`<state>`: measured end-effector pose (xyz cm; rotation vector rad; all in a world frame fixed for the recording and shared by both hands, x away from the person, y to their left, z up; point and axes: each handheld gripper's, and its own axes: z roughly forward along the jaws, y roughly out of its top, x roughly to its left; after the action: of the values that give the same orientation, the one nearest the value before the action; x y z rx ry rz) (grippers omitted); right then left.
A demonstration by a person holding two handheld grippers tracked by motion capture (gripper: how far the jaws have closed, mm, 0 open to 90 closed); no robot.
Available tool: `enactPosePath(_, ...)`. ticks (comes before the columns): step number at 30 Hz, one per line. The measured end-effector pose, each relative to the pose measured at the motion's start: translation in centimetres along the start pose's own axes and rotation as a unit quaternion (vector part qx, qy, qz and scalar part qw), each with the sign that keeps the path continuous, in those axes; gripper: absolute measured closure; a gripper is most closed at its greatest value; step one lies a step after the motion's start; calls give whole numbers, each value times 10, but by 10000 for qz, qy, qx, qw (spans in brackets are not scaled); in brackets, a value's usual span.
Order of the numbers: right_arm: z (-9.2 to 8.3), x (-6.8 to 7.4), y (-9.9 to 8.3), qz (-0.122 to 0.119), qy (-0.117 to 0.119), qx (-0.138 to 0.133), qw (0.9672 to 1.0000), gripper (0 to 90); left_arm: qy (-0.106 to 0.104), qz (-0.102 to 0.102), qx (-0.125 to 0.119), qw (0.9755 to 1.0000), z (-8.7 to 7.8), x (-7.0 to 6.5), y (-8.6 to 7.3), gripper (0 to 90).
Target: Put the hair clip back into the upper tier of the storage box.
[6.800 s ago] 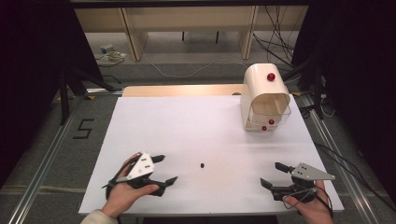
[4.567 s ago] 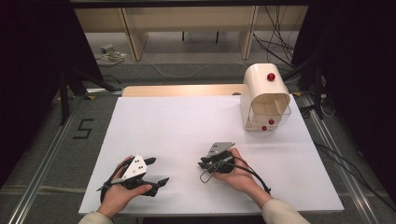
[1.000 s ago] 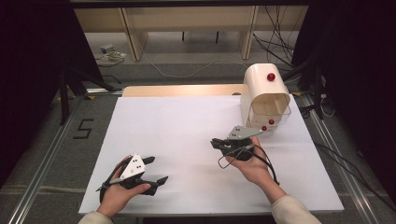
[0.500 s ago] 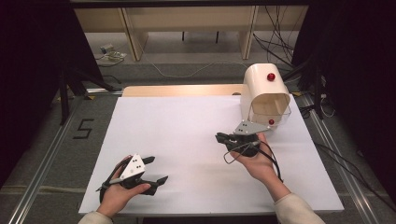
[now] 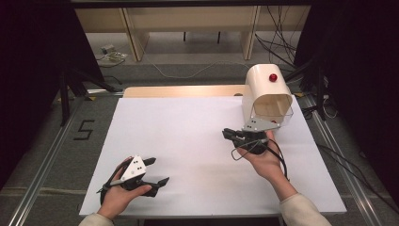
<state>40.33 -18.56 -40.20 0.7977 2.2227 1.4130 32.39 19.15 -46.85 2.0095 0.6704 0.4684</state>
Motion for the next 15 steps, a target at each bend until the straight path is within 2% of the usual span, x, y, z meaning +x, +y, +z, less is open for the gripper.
enactPosePath(15, -12, -11, 6, 52, -192, -161, 9997, 849, 3, -3, -1, 10000, 0, 0, 0, 161)
